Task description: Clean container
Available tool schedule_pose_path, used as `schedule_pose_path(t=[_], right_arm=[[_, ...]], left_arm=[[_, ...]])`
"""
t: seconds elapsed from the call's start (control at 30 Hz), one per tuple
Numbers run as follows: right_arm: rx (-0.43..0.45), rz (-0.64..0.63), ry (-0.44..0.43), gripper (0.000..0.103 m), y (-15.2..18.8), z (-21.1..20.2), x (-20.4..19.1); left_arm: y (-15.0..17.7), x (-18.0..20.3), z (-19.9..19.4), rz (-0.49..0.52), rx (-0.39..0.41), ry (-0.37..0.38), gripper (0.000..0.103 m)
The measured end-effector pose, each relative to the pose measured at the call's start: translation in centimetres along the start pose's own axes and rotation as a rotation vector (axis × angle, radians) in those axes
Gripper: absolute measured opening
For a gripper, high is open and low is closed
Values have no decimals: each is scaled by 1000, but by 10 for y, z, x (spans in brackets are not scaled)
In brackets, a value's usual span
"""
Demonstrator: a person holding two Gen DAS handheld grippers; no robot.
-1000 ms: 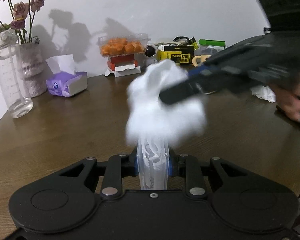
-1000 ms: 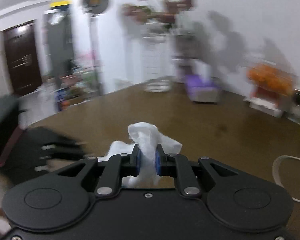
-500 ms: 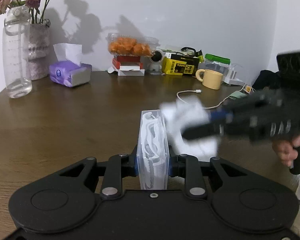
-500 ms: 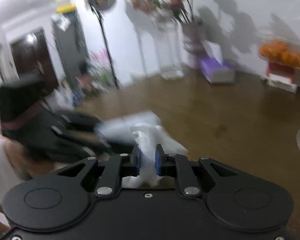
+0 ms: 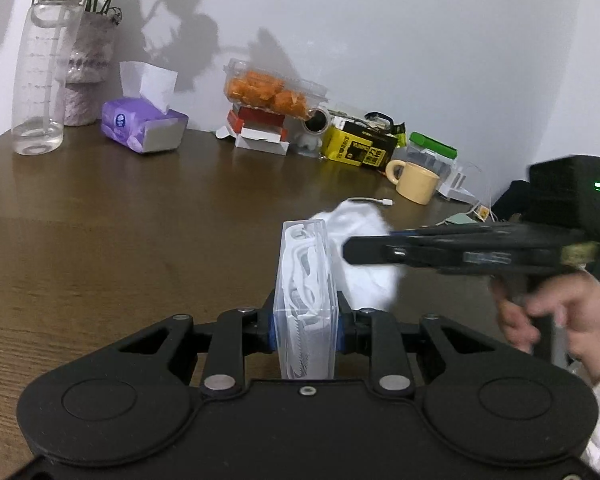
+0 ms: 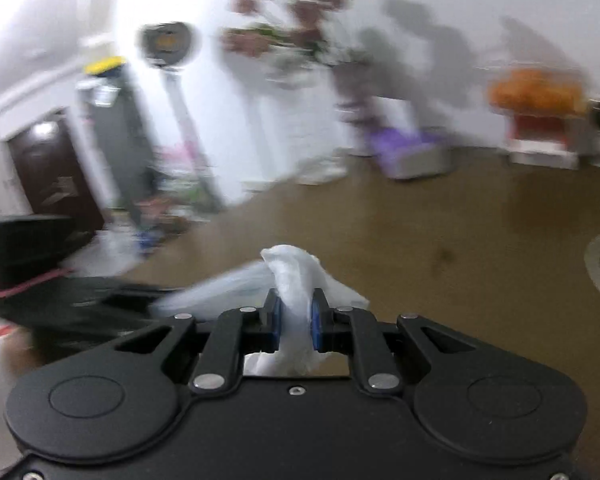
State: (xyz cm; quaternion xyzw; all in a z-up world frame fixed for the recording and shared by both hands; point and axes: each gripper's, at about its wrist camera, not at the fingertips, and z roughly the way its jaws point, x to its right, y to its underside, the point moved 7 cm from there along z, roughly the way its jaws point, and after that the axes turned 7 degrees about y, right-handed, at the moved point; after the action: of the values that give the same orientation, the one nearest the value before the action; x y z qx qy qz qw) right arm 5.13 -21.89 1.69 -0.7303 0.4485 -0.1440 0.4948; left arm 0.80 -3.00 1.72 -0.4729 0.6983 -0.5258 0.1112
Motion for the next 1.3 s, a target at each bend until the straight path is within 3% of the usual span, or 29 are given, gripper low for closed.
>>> schedule_pose_path(t=[0.07,0.13,0.23,0.33,0.43,0.53,0.63,0.8,0.93,1.03,1.13,1.23,1.3], right_arm=[[-24,9,32,15,2,9,8],[-6,43,-87,15,-5,10,1],[12,53,-114,16,-14,8,-1],[-63,89,-132,16,-5,17,4],[-140,97,-109,16,18,20,8],[-153,88,-175,16,40,1,-12],[-123,69,-232,16,47,-11,-43],[-40,180,-308,16,43,-3,-80],[-13,240,-249,16,42,2,-73],[-45,289,-183,16,53,8,-46],[-16,376,-94,16,52,9,-19],[59,459,-105,16,41,4,-5],[45,448,-153,16,39,5,-12]], left_arm=[[5,7,0,19,-12,16,25],[10,14,0,36,-24,38,25],[12,17,-2,41,-18,43,25],[2,8,-9,-6,27,33,25],[-13,-10,-11,-99,86,6,25],[-24,-27,-4,-218,118,-36,25],[-27,-33,8,-325,135,-45,25],[-21,-45,14,-464,147,-51,25],[-19,-56,0,-496,165,-47,25],[-20,-63,-10,-547,179,10,25],[-17,-62,-15,-596,180,79,25],[-15,-63,-14,-633,182,100,25],[-15,-67,-12,-643,182,90,25]])
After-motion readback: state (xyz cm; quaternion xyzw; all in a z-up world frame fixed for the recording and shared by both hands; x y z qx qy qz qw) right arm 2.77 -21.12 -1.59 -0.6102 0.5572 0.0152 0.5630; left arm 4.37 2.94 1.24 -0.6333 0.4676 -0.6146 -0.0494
